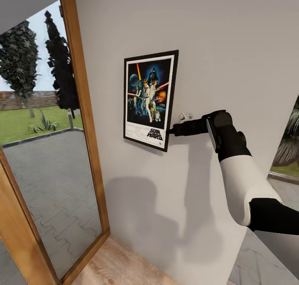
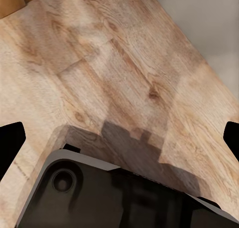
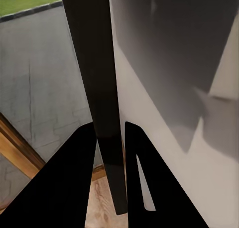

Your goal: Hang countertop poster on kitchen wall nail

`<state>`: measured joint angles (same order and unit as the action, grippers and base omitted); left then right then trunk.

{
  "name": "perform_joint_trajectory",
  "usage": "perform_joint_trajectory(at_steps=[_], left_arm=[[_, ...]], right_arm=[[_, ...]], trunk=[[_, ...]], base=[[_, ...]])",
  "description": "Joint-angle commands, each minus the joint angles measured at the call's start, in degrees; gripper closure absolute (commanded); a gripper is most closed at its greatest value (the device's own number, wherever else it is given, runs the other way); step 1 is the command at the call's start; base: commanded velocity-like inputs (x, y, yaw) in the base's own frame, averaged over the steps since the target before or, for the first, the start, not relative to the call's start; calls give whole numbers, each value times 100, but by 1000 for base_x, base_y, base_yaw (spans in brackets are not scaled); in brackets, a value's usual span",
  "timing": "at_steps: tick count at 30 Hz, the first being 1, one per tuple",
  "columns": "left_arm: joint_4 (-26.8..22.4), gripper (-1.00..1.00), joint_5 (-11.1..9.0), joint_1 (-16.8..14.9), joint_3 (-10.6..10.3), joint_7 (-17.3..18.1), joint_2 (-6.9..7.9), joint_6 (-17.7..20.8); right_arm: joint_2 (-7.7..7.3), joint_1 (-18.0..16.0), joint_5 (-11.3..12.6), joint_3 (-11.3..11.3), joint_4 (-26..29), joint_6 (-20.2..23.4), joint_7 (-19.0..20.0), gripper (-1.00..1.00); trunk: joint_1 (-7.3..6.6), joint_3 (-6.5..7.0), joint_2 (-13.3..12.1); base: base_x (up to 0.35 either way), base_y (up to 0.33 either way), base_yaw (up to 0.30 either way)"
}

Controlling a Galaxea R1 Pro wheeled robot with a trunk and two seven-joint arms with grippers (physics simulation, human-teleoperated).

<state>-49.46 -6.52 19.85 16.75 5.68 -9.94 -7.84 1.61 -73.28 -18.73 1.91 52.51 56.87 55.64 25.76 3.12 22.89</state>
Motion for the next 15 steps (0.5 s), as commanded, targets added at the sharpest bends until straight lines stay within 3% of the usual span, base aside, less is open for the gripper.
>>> perform_joint_trajectory(at_steps=[1,15], left_arm=[[-2,-100,-60,1,21,56,-6,2],[-2,-100,-60,1,21,56,-6,2]], right_arm=[[6,-2,-52,20,3,26,52,100],[12,-1,-52,-7,41,26,60,100]], trunk=[[2,-1,3],[2,-1,3]], base=[[0,0,0],[0,0,0]])
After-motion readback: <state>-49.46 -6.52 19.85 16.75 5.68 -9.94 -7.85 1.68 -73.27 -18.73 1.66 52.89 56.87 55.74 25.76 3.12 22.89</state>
